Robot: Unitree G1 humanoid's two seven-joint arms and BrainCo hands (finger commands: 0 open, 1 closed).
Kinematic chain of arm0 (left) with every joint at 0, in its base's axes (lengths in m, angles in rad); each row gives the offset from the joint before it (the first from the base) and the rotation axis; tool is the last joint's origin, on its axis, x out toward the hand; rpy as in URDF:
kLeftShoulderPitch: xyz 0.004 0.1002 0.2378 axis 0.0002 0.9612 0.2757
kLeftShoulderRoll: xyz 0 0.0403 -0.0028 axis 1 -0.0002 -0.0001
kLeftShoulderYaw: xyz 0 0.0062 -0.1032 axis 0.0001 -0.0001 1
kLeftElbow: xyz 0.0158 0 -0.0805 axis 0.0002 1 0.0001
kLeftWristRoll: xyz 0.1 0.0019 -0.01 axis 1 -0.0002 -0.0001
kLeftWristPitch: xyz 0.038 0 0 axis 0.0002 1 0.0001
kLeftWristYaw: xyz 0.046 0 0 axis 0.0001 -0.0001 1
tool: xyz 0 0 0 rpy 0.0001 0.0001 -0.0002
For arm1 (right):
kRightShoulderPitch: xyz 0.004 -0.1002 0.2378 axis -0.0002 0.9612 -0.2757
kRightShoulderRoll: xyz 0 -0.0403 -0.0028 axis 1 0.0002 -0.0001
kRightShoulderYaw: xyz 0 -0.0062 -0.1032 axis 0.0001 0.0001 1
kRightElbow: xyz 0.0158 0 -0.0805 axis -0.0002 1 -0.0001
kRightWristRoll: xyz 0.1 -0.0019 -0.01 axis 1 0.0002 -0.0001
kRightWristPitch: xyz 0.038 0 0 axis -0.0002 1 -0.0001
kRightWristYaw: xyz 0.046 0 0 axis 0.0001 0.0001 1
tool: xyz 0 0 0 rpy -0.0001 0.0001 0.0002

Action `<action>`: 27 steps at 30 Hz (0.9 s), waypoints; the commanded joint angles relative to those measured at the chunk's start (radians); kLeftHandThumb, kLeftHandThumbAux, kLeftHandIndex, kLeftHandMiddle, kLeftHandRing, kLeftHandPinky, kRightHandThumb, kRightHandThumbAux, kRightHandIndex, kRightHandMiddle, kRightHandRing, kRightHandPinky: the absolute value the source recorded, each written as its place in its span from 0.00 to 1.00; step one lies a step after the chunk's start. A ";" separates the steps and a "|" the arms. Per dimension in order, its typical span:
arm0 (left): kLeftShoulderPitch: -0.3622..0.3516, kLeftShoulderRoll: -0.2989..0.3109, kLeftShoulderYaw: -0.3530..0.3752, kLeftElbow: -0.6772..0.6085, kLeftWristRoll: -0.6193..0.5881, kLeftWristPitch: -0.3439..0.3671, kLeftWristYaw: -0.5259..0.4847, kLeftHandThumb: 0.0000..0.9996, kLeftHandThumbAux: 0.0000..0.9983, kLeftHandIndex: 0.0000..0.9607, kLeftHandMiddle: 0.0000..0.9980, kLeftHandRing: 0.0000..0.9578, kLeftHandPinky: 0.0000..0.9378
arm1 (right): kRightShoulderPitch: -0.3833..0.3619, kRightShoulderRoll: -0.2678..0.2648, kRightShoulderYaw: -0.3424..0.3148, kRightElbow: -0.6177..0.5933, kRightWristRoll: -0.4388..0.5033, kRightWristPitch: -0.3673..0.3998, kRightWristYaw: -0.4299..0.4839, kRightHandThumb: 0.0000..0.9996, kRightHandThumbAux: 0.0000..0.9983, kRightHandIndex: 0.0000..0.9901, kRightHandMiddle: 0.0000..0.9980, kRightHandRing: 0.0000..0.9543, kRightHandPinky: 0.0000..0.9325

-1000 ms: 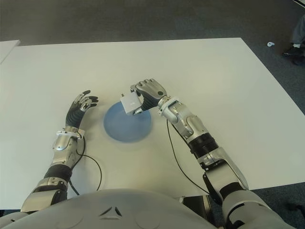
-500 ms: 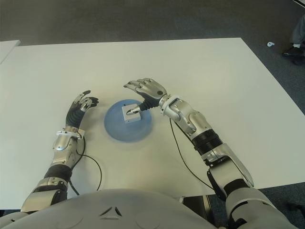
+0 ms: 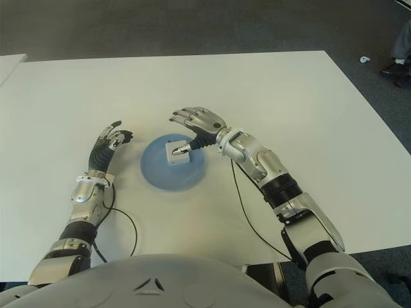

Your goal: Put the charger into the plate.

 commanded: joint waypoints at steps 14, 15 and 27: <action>0.082 -0.050 -0.026 0.090 0.027 0.065 0.019 0.00 0.55 0.17 0.38 0.37 0.29 | 0.074 0.034 -0.139 0.064 0.120 0.065 -0.132 0.32 0.28 0.00 0.00 0.00 0.00; 0.082 -0.049 -0.026 0.091 0.027 0.065 0.018 0.00 0.55 0.17 0.38 0.37 0.28 | 0.080 0.048 -0.160 0.097 0.147 0.058 -0.169 0.32 0.30 0.00 0.00 0.00 0.00; 0.080 -0.045 -0.016 0.094 0.032 0.068 0.046 0.00 0.55 0.14 0.24 0.25 0.21 | 0.237 0.235 -0.394 0.141 0.554 0.050 -0.267 0.25 0.55 0.03 0.04 0.04 0.08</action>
